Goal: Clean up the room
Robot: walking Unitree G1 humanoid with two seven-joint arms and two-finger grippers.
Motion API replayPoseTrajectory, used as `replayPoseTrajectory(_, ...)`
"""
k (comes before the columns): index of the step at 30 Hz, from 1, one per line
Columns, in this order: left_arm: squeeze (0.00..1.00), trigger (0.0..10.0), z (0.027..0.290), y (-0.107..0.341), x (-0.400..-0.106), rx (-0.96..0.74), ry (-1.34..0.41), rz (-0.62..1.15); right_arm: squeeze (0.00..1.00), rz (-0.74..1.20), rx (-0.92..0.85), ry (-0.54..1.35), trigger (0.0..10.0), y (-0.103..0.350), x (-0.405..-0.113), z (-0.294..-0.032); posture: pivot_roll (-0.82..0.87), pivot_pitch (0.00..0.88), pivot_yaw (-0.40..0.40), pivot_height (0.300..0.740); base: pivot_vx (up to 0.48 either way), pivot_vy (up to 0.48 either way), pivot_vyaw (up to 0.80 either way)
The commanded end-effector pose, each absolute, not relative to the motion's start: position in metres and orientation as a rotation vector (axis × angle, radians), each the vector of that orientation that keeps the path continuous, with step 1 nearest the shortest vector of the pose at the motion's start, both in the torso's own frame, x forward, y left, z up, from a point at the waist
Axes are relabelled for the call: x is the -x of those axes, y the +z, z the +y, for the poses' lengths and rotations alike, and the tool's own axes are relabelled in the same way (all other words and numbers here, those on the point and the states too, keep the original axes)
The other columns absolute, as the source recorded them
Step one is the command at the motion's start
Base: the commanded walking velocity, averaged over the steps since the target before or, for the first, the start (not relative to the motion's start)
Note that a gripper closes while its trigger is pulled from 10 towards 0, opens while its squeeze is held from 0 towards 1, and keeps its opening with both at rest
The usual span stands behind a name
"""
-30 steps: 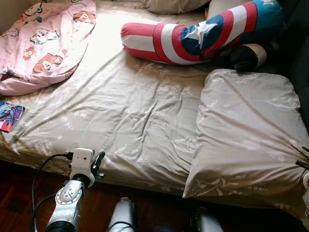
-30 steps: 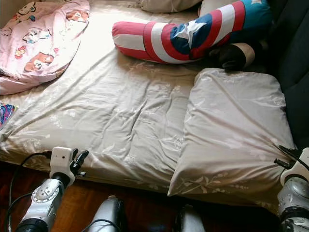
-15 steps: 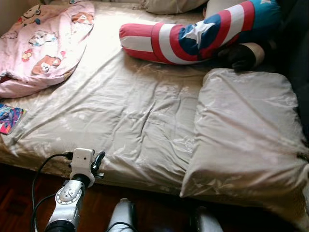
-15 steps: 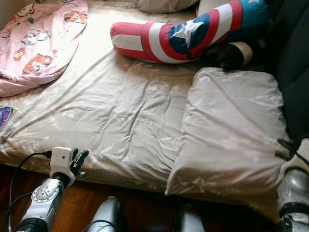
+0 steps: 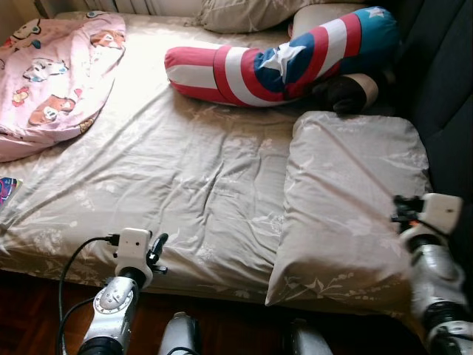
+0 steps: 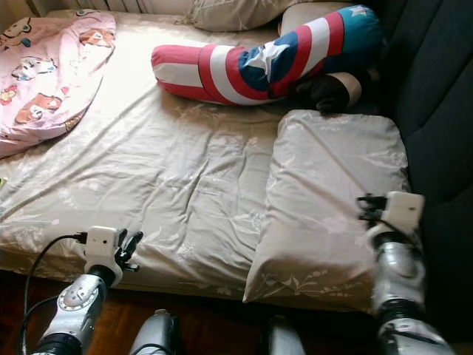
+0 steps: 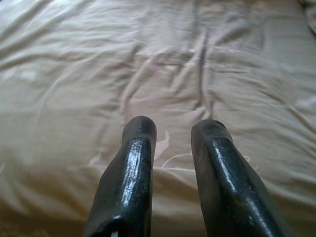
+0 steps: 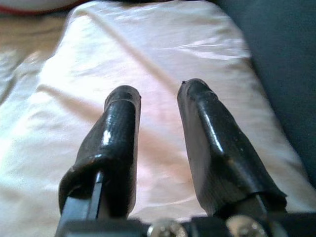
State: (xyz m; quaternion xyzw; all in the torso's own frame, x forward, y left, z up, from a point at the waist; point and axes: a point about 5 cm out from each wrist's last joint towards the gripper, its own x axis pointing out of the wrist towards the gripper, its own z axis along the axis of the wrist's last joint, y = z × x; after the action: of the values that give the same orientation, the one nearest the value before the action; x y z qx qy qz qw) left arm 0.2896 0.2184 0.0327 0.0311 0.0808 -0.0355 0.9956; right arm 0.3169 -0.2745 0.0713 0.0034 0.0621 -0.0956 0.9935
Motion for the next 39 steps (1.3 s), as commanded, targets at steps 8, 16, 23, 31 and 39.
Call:
replayPoseTrajectory(8,0.0,10.0,0.224,0.016,-0.284,0.093,0.039,0.244,0.0,0.282,-0.076,-0.104,10.0,0.021,-0.292,-0.234,-0.03,0.018,-0.015,0.718,0.0,0.0,0.0)
replayPoseTrajectory(16,0.0,10.0,0.222,-0.002,-0.273,0.133,0.065,0.347,0.0,0.456,-0.087,-0.133,10.0,-0.012,-0.268,-0.229,-0.03,0.0,-0.021,0.74,0.0,0.0,0.0)
replayPoseTrajectory(23,0.0,10.0,0.225,-0.022,-0.256,0.192,0.123,0.477,0.0,0.564,-0.134,-0.176,10.0,-0.031,-0.246,-0.231,-0.03,0.0,-0.028,0.74,0.0,0.0,0.0)
replayPoseTrajectory(31,0.0,10.0,0.218,-0.05,-0.226,0.08,0.085,0.685,0.0,0.718,-0.152,-0.225,10.0,-0.056,-0.216,-0.229,-0.03,0.0,-0.025,0.74,0.0,0.0,0.0)
replayPoseTrajectory(39,0.0,10.0,0.218,-0.058,-0.215,0.058,0.099,0.751,0.0,0.85,-0.16,-0.257,10.0,-0.075,-0.187,-0.224,-0.01,0.0,-0.03,0.74,0.0,0.0,0.0)
